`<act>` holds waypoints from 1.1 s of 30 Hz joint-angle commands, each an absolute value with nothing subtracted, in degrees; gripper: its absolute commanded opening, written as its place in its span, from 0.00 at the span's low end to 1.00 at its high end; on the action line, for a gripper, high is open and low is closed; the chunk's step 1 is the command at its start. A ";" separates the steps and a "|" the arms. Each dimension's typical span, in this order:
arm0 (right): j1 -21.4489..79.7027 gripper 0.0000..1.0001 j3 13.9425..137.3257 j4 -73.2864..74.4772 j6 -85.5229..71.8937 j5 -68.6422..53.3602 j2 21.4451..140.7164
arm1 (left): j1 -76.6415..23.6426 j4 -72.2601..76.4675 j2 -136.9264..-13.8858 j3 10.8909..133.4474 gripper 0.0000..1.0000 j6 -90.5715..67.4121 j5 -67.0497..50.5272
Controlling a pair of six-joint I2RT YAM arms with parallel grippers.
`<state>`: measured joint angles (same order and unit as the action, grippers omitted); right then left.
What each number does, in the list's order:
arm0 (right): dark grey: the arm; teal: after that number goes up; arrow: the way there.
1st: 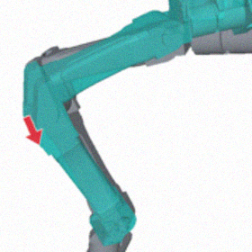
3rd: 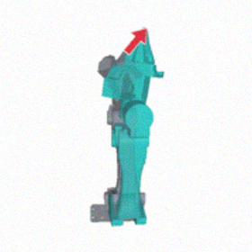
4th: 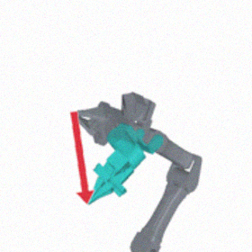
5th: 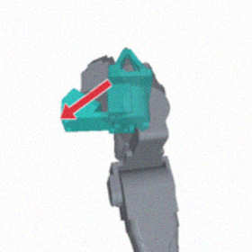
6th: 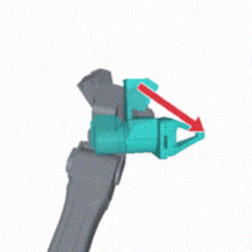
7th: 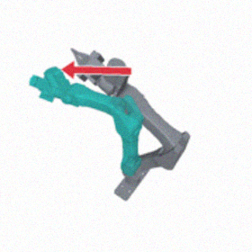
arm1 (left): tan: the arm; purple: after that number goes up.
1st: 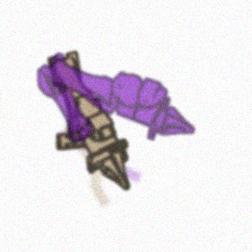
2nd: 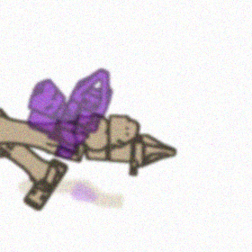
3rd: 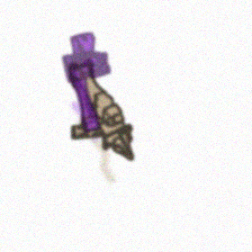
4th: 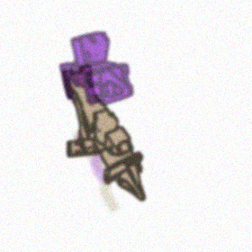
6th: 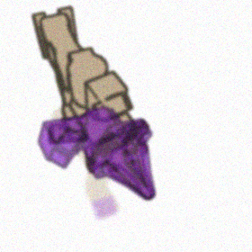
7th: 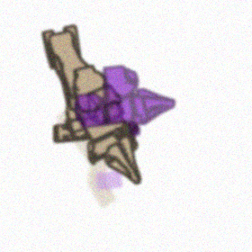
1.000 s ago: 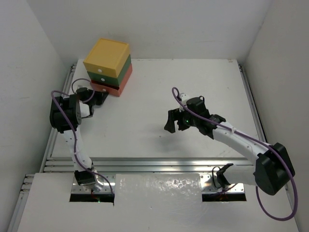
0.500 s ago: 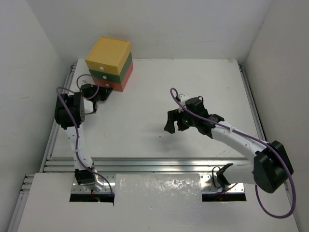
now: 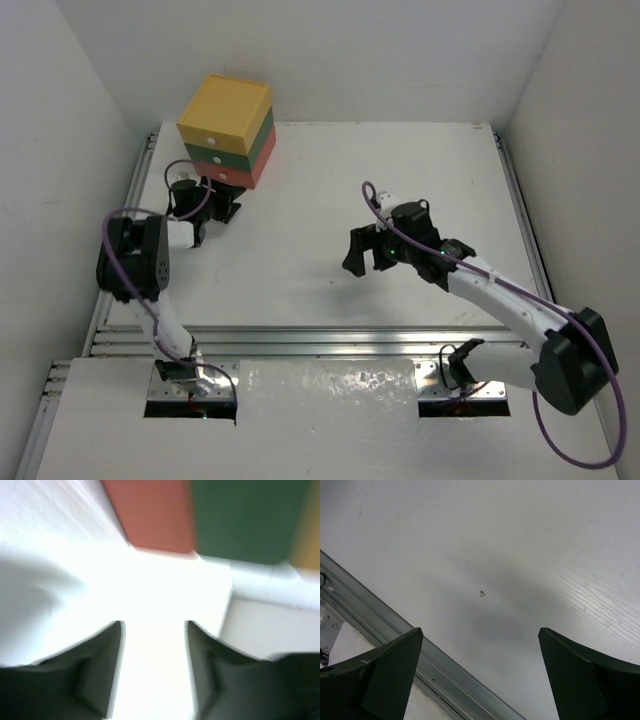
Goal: Sort the tools into containers
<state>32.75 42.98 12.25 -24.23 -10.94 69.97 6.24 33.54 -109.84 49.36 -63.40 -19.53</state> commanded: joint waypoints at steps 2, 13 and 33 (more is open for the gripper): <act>32.52 0.99 45.87 15.72 -22.68 -4.23 60.05 | 4.23 17.88 -87.84 45.53 0.60 -52.33 -11.17; 32.61 0.99 54.05 42.35 -23.12 20.65 40.18 | -7.21 -28.28 -44.48 54.30 0.97 -31.83 1.91; 32.61 0.99 44.56 50.71 -24.96 23.55 24.17 | -7.12 -31.38 -21.09 44.38 1.00 -24.61 21.89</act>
